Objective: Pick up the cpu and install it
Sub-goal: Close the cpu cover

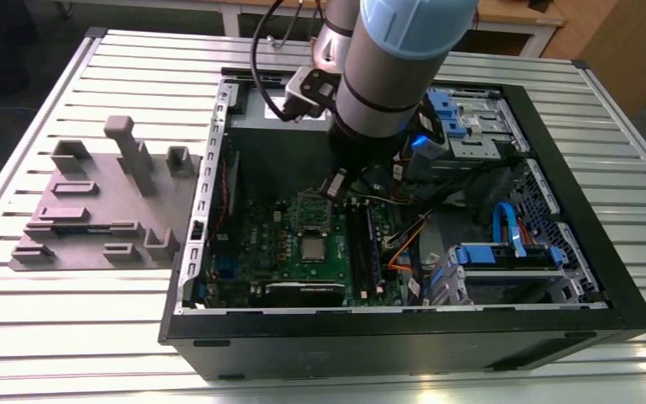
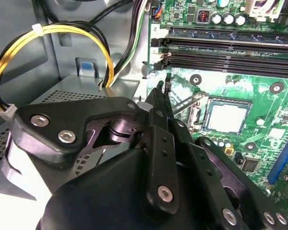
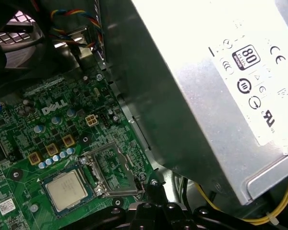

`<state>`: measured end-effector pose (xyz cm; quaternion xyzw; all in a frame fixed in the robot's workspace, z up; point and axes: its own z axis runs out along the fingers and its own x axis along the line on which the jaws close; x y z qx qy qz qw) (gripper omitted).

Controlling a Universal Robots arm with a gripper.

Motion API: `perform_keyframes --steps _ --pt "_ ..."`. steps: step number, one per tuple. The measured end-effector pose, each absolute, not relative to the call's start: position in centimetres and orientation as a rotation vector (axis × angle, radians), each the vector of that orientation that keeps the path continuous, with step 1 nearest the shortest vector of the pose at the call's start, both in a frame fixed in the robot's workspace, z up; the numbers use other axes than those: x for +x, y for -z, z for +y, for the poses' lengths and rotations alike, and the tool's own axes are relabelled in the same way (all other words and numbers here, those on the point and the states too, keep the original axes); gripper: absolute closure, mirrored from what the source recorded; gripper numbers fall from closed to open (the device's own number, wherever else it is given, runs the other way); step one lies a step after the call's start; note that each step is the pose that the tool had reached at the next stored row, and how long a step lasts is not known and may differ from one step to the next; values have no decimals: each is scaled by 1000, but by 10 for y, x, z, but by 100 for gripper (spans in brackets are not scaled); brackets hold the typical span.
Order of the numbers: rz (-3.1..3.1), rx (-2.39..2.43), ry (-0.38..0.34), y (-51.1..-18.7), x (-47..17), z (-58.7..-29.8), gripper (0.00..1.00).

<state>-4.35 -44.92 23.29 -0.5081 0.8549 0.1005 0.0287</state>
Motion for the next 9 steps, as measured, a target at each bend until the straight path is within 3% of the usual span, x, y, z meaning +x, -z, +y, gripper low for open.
perform_keyframes --steps 9 --pt "2638 -1568 -310 -235 -45 -449 90"
